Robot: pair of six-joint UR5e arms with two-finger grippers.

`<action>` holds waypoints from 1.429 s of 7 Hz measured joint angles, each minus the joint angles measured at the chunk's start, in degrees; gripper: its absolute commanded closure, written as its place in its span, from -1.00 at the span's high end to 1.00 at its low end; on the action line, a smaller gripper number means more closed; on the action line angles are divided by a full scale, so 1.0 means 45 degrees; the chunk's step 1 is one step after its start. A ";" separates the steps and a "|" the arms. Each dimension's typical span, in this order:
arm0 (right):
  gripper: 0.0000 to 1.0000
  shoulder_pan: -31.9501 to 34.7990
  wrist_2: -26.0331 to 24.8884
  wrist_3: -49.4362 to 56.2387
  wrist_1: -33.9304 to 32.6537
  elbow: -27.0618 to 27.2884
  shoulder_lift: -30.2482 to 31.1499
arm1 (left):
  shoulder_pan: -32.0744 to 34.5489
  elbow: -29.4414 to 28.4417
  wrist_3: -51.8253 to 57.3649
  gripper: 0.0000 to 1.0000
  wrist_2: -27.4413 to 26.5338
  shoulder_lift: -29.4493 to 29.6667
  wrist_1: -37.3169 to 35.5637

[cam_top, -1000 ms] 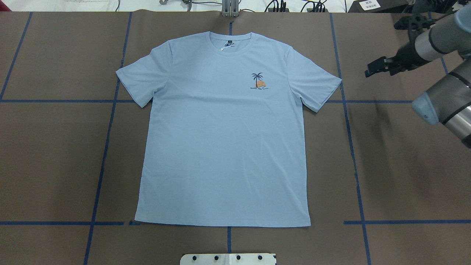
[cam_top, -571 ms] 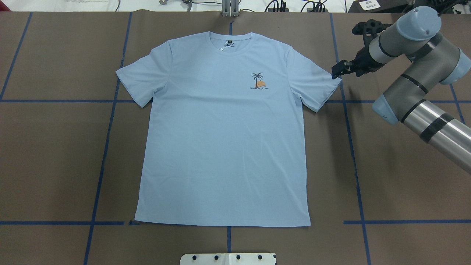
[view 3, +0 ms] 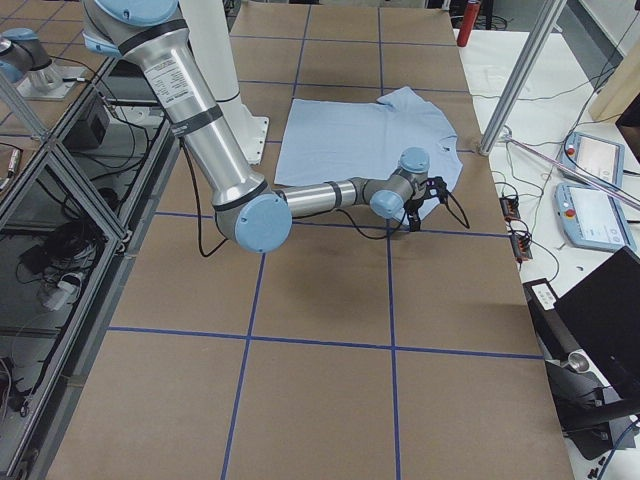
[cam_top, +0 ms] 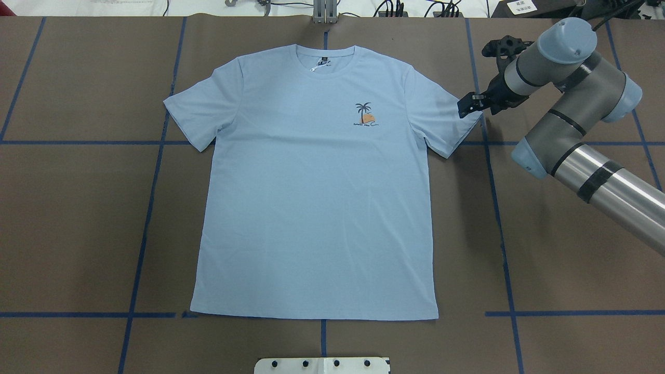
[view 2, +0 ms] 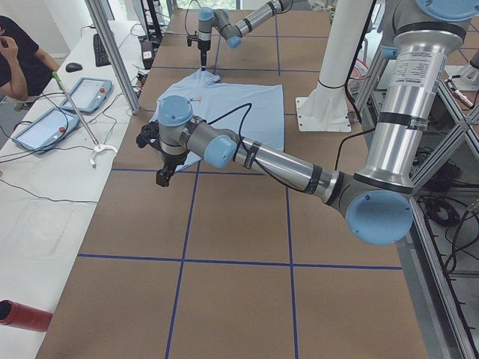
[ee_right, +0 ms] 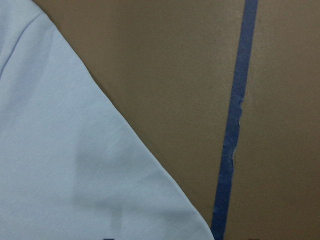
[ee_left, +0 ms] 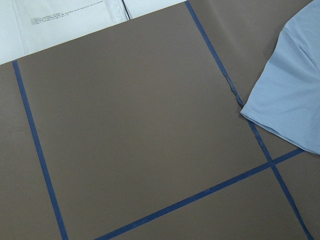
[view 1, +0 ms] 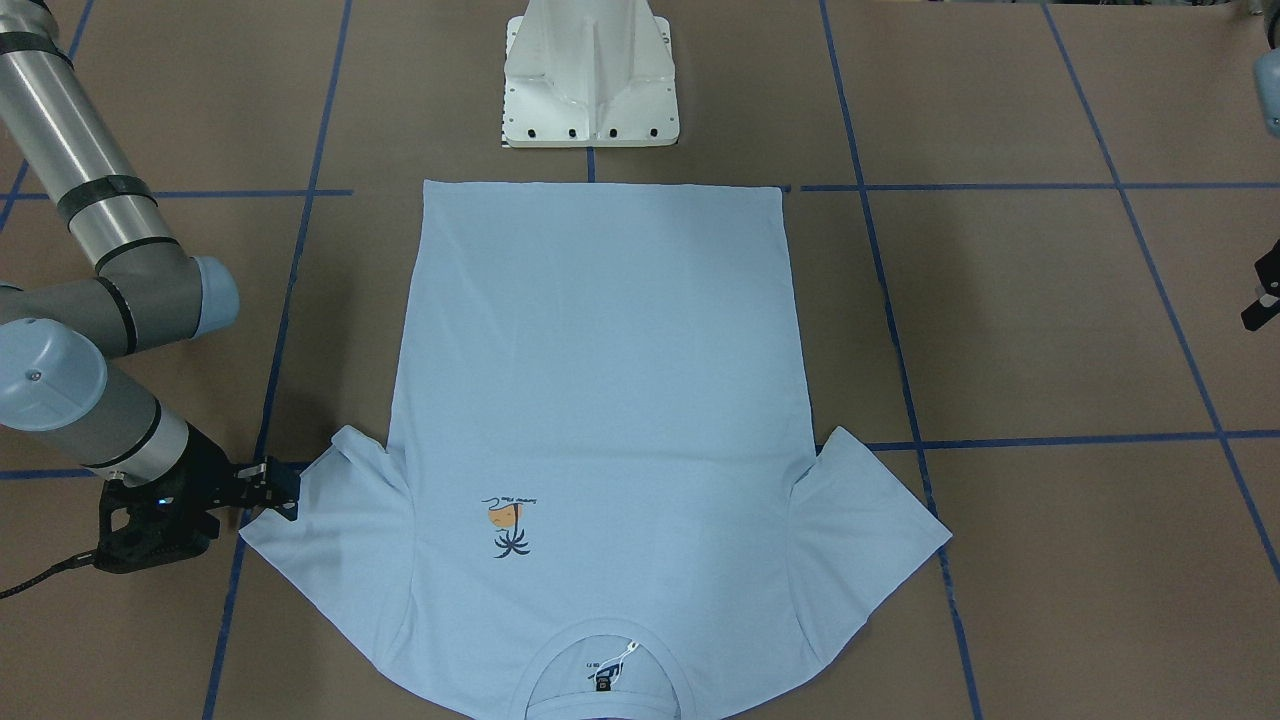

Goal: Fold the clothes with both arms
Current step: 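Move the right gripper to the sleeve nearest it and grasp it, then fold the grasped sleeve inward across the shirt body with the right gripper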

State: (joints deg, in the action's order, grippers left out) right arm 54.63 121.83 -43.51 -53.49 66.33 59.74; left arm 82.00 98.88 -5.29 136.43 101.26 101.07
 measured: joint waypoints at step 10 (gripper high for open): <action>-1.00 0.0059 0.0057 -0.0058 0.0020 0.0021 -0.0115 | 0.0000 -0.0090 -0.0008 1.00 0.0047 -0.0064 0.0000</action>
State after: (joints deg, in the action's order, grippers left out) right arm 54.89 122.09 -43.77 -53.40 66.42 59.23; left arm 82.00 98.48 -5.33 136.64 100.97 101.07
